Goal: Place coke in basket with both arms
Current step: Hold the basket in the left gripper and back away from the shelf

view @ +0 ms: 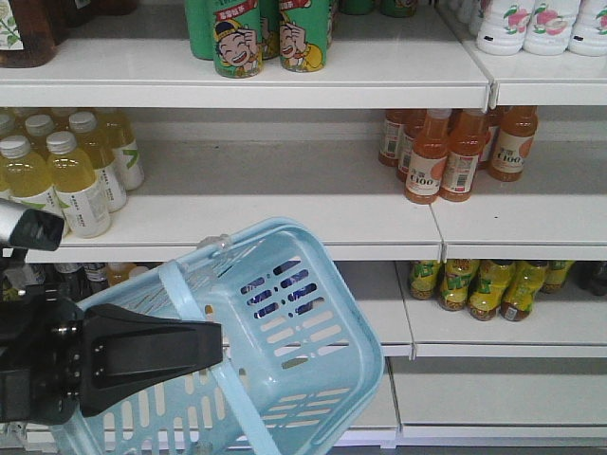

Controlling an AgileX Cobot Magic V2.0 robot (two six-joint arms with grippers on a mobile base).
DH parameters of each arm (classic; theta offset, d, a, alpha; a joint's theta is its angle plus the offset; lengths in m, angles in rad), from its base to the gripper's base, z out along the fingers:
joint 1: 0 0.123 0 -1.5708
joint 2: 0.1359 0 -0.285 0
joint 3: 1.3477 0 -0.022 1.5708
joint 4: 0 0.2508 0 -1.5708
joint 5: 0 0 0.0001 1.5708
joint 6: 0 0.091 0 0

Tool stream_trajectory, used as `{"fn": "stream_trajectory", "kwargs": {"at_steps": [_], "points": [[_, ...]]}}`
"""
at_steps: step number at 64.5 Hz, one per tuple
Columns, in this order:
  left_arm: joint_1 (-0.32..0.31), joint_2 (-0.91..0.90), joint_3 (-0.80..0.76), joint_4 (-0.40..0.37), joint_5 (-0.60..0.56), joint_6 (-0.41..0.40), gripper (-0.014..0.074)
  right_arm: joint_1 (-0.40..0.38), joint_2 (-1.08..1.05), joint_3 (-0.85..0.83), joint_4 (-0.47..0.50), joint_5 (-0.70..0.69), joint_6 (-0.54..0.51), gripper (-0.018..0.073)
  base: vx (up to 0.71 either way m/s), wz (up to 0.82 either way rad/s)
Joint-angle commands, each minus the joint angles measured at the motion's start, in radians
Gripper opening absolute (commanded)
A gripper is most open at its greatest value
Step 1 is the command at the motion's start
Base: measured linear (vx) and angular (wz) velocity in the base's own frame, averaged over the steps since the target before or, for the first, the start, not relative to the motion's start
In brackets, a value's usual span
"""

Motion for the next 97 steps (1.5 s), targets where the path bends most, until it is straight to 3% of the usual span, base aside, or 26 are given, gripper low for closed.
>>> {"fn": "stream_trajectory", "kwargs": {"at_steps": [1, 66, 97], "points": [[-0.006, -0.014, -0.027, -0.086, -0.195, 0.001, -0.0008, 0.001, -0.018, 0.010, -0.015, -0.068, -0.009, -0.0005, 0.00, 0.00], [-0.006, -0.014, -0.027, -0.086, -0.195, 0.001, -0.0008, 0.001, -0.018, 0.010, -0.015, -0.068, -0.009, -0.0005, 0.00, -0.01], [-0.006, -0.014, -0.027, -0.086, -0.195, 0.001, -0.0006, 0.001, -0.018, 0.010, -0.015, -0.068, -0.009, -0.0005, -0.03, -0.25]]}}
